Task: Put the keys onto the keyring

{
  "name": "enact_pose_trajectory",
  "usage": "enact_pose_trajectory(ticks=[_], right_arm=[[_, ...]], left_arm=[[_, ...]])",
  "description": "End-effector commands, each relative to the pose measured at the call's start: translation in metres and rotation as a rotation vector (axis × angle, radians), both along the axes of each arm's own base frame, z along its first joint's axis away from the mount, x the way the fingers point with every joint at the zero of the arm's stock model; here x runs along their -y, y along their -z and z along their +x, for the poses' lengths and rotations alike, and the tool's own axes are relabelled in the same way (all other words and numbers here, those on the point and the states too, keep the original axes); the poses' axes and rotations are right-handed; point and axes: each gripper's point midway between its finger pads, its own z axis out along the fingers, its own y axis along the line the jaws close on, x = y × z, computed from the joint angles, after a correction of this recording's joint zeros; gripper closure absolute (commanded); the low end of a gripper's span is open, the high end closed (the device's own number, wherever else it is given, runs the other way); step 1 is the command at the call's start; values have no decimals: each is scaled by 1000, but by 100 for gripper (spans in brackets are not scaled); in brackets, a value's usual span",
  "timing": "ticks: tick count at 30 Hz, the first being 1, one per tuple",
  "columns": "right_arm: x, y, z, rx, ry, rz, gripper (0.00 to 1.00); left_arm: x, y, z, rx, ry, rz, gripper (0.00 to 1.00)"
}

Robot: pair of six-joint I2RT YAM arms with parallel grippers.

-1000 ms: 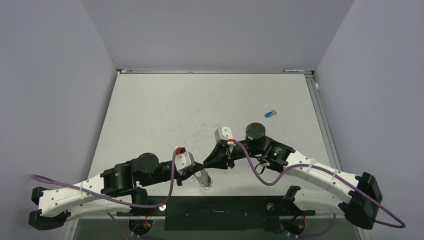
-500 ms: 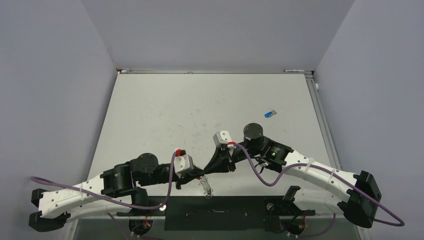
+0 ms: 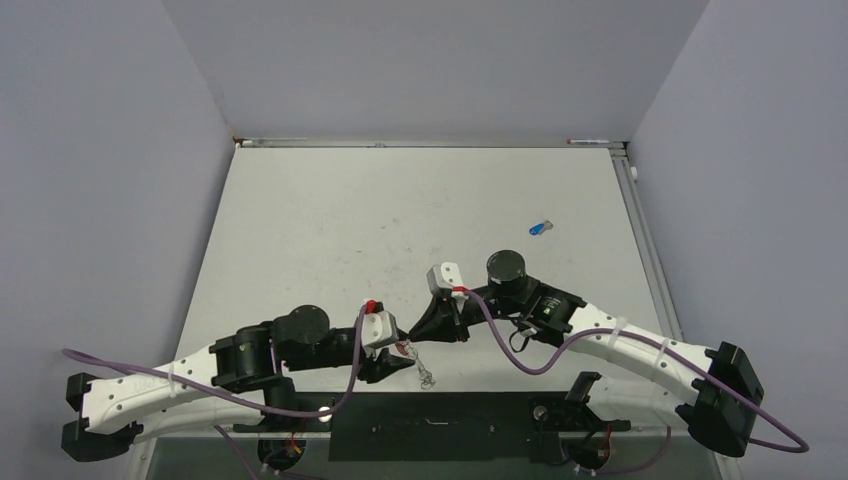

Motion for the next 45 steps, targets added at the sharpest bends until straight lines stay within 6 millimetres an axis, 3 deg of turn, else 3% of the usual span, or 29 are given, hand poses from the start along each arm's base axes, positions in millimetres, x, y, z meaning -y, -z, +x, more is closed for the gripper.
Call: enact_pose_trajectory(ticks=[1, 7, 15, 26, 37, 45], right_arm=[[-9, -21, 8, 130, 31, 98, 95], [-6, -18, 12, 140, 59, 78, 95], [-2, -25, 9, 158, 59, 82, 95], [2, -38, 0, 195, 61, 107, 95], [4, -45, -5, 213, 59, 125, 95], [5, -49, -4, 227, 68, 137, 95]], left_arm=[[15, -49, 3, 53, 10, -131, 51], [3, -54, 7, 85, -13, -104, 27], [-22, -73, 23, 121, -138, -134, 25], [-14, -45, 22, 130, -93, 12, 54], [-12, -40, 18, 142, -58, 30, 68], [-12, -41, 15, 141, -35, 31, 69]])
